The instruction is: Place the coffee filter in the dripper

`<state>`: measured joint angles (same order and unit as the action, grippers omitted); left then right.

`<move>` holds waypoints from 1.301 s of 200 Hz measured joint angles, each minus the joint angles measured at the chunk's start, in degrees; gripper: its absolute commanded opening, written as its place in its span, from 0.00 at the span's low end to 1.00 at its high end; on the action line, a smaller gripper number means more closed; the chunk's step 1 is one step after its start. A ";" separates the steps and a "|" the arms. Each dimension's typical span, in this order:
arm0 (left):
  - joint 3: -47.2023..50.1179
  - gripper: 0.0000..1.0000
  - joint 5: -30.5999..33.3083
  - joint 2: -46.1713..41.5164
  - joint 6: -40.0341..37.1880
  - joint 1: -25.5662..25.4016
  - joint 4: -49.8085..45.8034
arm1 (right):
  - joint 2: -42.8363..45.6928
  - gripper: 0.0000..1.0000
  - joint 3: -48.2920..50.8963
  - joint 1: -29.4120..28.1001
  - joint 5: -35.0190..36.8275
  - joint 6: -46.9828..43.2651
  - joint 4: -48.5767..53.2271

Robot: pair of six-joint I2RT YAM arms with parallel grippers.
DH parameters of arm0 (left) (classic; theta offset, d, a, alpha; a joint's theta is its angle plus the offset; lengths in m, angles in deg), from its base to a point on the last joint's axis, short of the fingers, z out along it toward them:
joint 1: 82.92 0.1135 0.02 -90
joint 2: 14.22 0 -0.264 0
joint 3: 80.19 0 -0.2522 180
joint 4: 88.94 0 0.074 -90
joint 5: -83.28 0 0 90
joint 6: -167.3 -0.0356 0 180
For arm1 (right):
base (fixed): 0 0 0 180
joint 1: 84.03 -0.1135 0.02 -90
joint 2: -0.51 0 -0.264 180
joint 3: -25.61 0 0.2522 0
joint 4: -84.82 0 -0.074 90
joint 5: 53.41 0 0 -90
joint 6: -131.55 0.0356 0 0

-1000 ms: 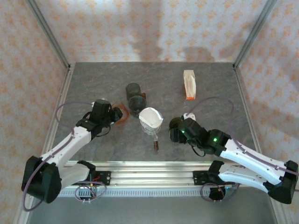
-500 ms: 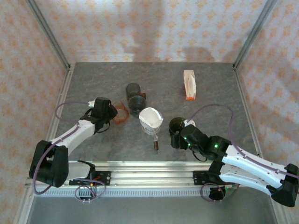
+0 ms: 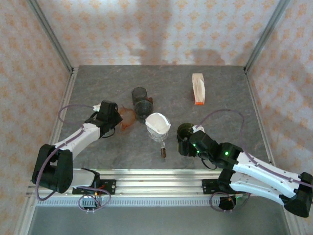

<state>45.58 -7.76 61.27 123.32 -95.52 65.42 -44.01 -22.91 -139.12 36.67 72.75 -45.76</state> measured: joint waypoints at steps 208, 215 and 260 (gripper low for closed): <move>5.81 0.00 -4.76 -27.02 0.20 0.00 -26.51 | -17.11 0.72 10.23 -6.56 -3.98 -11.45 -33.68; 5.81 0.00 -4.79 -27.02 0.22 0.02 -26.51 | -17.16 0.72 10.82 -6.64 -3.96 -11.82 -34.73; 5.81 0.00 -5.38 -26.97 0.26 0.02 -26.51 | -20.63 0.72 11.43 -6.64 -3.43 -14.67 -39.89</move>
<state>51.39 -13.13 34.29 123.59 -95.50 38.91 -64.64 -11.48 -145.77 33.24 58.09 -85.65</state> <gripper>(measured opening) 0.050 0.726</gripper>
